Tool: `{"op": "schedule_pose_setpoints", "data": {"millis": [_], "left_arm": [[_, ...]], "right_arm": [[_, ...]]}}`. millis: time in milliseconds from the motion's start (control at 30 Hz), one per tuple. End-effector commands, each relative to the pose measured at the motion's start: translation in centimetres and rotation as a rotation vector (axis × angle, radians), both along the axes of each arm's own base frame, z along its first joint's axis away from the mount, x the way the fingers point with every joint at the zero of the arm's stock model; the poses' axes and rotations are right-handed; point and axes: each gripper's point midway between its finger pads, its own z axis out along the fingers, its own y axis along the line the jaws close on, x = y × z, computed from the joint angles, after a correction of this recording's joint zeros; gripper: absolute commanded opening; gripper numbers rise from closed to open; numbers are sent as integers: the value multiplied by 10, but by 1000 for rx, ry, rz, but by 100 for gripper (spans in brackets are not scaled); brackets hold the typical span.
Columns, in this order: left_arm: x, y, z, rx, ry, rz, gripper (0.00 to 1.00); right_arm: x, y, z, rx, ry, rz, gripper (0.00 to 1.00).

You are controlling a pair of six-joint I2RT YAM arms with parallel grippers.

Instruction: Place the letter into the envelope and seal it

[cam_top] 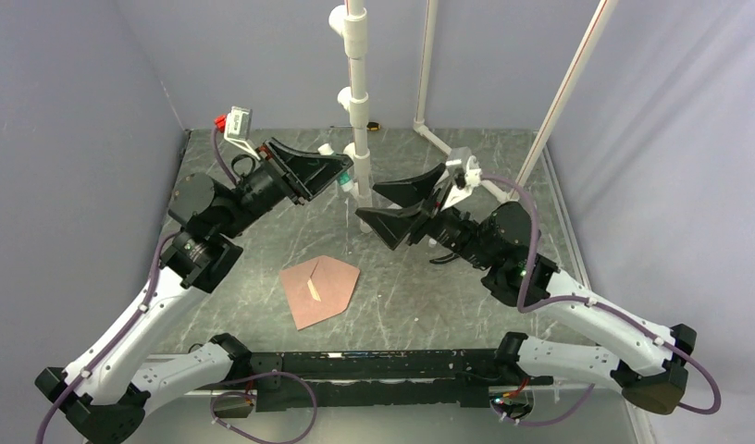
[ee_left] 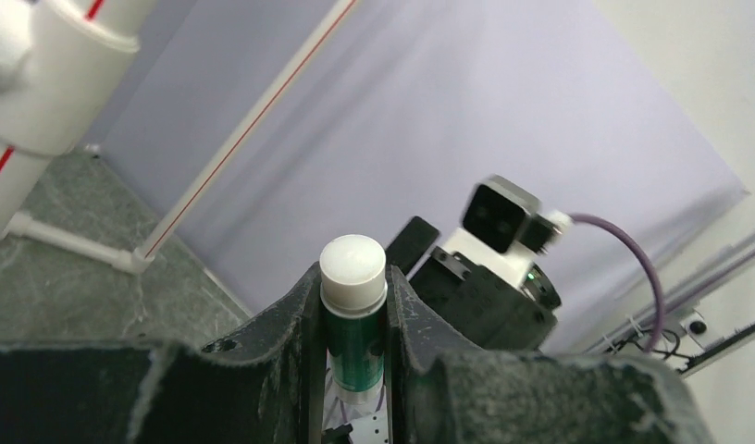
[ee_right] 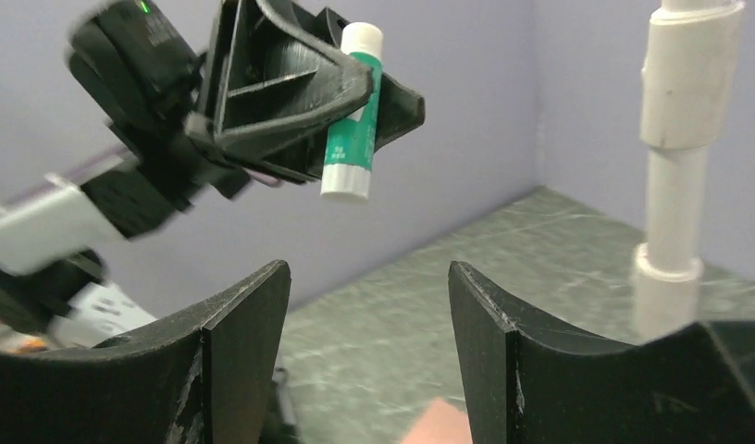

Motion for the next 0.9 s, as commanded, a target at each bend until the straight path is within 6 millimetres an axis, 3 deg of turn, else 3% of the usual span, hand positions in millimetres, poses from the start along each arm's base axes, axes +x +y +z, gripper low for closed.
{"op": "schedule_pose_setpoints", "data": {"millis": [0,200,300,567,767,867], "left_arm": [[9,9,3,-39,99,56,2],[14,10,-5,-38,138,76,2],[13,6,-4,-20,135,58,2],[8,11,-5,-35,132,63,2],[6,23,-11,-29,138,117,2],[4,24,-13,-15,134,117,3]], "right_arm": [[11,-15,14,-132,-273,-191,67],[-7,6,11,-246,-555,-281,64],[-5,12,19,-282,-612,-397,61],[13,17,21,-331,-530,-589,57],[10,5,23,-282,-474,-641,57],[8,12,25,-291,-493,-620,61]]}}
